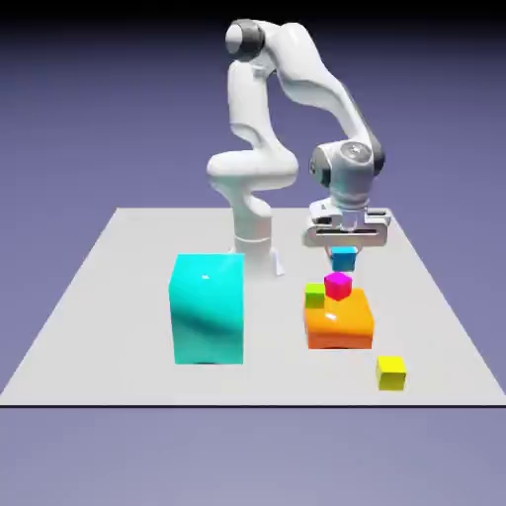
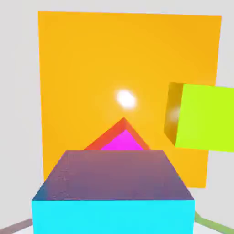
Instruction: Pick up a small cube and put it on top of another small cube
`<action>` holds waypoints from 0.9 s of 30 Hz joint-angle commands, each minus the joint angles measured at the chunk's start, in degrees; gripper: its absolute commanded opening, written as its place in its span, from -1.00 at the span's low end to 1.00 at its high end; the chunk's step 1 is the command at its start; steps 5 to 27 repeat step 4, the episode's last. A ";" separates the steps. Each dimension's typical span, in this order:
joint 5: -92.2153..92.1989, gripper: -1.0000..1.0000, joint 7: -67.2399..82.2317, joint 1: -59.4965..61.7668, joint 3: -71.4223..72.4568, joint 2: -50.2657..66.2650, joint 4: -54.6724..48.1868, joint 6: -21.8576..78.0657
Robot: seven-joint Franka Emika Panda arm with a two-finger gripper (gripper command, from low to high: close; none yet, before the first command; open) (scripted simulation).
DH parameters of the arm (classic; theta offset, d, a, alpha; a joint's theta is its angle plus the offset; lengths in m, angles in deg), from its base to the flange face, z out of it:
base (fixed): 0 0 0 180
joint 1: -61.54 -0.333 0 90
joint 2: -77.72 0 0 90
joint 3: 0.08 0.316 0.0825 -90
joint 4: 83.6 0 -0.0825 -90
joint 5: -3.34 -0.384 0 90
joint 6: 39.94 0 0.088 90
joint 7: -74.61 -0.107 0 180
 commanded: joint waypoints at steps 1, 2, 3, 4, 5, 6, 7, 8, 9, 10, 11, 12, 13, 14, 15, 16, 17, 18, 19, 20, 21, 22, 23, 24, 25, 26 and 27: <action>0.16 1.00 -0.11 0.00 0.00 0.00 0.00 0.02; 0.16 1.00 -0.11 0.00 0.00 0.00 0.00 0.02; 0.38 1.00 -0.05 0.05 -0.53 -1.69 -0.82 2.50; 0.59 1.00 0.01 0.10 -1.07 -3.38 -1.64 4.99; 0.59 1.00 0.01 0.10 -1.07 -3.38 -1.64 4.99; 0.59 1.00 0.01 0.10 -1.07 -3.38 -1.64 4.99; 0.59 1.00 0.01 0.10 -1.07 -3.38 -1.64 4.99; 0.59 1.00 0.01 0.10 -1.07 -3.38 -1.64 4.99; 0.59 1.00 0.01 0.10 -1.07 -3.38 -1.64 4.99; 0.59 1.00 0.01 0.10 -1.07 -3.38 -1.64 4.99; 0.59 1.00 0.01 0.10 -1.07 -3.38 -1.64 4.99; 0.59 1.00 0.01 0.10 -1.07 -3.38 -1.64 4.99; 0.59 1.00 0.01 0.10 -1.07 -3.38 -1.64 4.99; 0.59 1.00 0.01 0.10 -1.07 -3.38 -1.64 4.99; 0.59 1.00 0.01 0.10 -1.07 -3.38 -1.64 4.99; 0.59 1.00 0.01 0.10 -1.07 -3.38 -1.64 4.99; 0.59 1.00 0.01 0.10 -1.07 -3.38 -1.64 4.99; 0.59 1.00 0.01 0.10 -1.07 -3.38 -1.64 4.99; 0.59 1.00 0.01 0.10 -1.07 -3.38 -1.64 4.99; 0.59 1.00 0.01 0.10 -1.07 -3.38 -1.64 4.99; 0.59 1.00 0.01 0.10 -1.07 -3.38 -1.64 4.99; 0.59 1.00 0.01 0.10 -1.07 -3.38 -1.64 4.99; 0.59 1.00 0.01 0.10 -1.07 -3.38 -1.64 4.99; 0.59 1.00 0.01 0.10 -1.07 -3.38 -1.64 4.99; 0.59 1.00 0.01 0.10 -1.07 -3.38 -1.64 4.99; 0.59 1.00 0.01 0.10 -1.07 -3.38 -1.64 4.99; 0.59 1.00 0.01 0.10 -1.07 -3.38 -1.64 4.99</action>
